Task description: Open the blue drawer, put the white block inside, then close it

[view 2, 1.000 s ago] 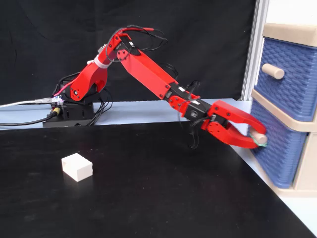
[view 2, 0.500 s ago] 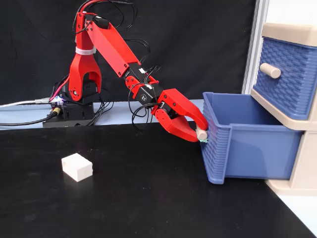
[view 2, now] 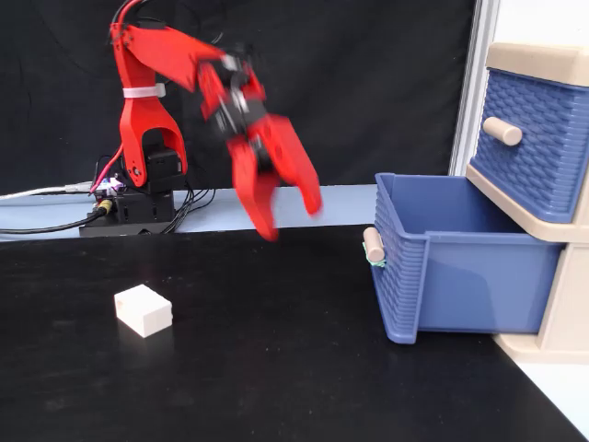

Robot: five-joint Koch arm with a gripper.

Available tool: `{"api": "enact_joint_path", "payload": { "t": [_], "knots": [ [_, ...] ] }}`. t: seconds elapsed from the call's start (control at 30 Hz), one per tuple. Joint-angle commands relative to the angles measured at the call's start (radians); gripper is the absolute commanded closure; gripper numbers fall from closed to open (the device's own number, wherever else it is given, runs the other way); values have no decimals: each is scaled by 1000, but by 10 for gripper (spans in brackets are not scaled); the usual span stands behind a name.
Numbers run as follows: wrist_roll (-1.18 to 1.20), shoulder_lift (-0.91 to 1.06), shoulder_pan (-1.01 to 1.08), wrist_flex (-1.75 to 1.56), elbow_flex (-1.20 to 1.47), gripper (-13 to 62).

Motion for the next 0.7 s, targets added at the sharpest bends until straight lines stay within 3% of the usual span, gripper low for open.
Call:
{"api": "enact_joint_path", "payload": {
  "t": [0.0, 0.2, 0.67],
  "knots": [
    [-353, 35, 77, 238, -89, 155],
    [-1167, -38, 216, 374, -176, 154],
    [-1566, -225, 537, 242, -206, 155]
  ]
}}
